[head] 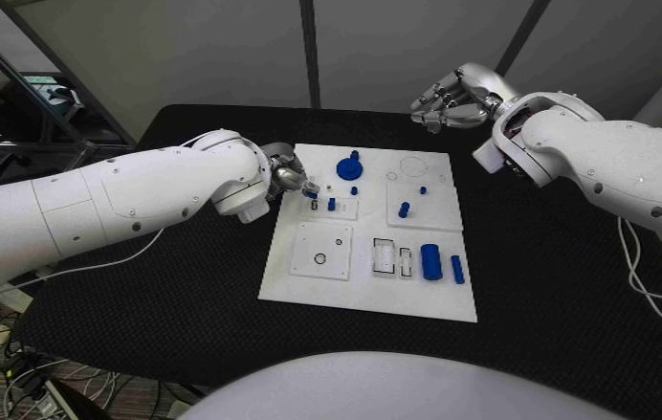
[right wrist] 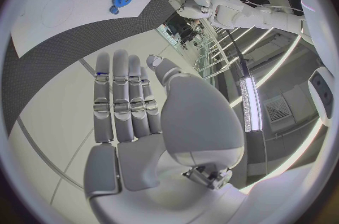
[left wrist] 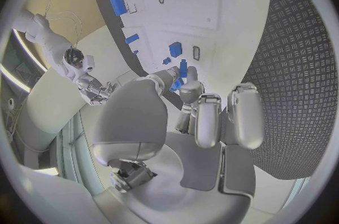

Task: Assemble the parts on the task board

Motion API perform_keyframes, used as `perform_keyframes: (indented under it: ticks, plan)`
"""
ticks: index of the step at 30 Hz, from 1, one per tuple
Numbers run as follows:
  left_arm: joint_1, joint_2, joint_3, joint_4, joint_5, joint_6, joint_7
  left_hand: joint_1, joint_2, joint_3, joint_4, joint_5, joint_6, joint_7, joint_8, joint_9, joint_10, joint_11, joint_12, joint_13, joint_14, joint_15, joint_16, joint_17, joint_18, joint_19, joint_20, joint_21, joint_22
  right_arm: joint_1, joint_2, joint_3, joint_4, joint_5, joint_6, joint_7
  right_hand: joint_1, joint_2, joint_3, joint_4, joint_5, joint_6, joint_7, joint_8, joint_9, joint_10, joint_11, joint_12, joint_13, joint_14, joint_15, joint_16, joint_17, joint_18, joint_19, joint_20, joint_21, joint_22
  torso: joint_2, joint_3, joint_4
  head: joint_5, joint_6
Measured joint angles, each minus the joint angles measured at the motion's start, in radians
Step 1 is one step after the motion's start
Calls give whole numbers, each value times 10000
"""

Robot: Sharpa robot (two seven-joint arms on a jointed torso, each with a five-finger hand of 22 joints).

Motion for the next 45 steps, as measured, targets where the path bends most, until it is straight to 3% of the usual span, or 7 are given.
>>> perform_keyframes:
  ticks: [12, 28, 45]
  plan:
    - [-51, 98, -76, 120, -982, 31, -497, -120, -120, 174, -10, 48, 78, -76, 81, 56, 210, -105, 188, 224, -36, -35, 0, 0, 0, 35, -35, 100, 47, -29, 6, 0, -14, -1, 4, 0, 0, 0, 0, 0, 0, 0, 0, 0, 0, 0, 0, 0, -1, 0, 0, 0, -9, 0, 0, 0, 0, 1, 16, -5, -27, 24, -4]
    - [-88, 525, -97, -231, -1332, 254, -688, -380, -271, 461, -164, 74, 152, -78, 148, 116, 286, -172, 188, 174, -1, -71, 0, 0, 1, -3, -72, 101, 46, -41, 7, -1, -4, -1, 4, 0, 0, 0, 0, 0, 0, 0, 0, 0, 0, 0, 0, 0, 6, 0, 0, 0, -16, 0, 0, 0, 0, 1, 27, -6, -35, -36, -37]
    - [-113, 641, -98, -391, -1674, 476, -696, -432, -218, 498, -147, 60, 185, -110, 228, 111, 336, -197, 188, 184, -1, -69, 0, 0, 1, -3, -72, 101, 45, -43, 0, -1, 36, -2, 27, 0, 0, 0, 0, 0, 0, 0, 0, 0, 0, 0, 0, 0, 16, 0, 0, 0, -15, 0, 0, 0, 0, -7, 21, 0, -34, -115, -36]
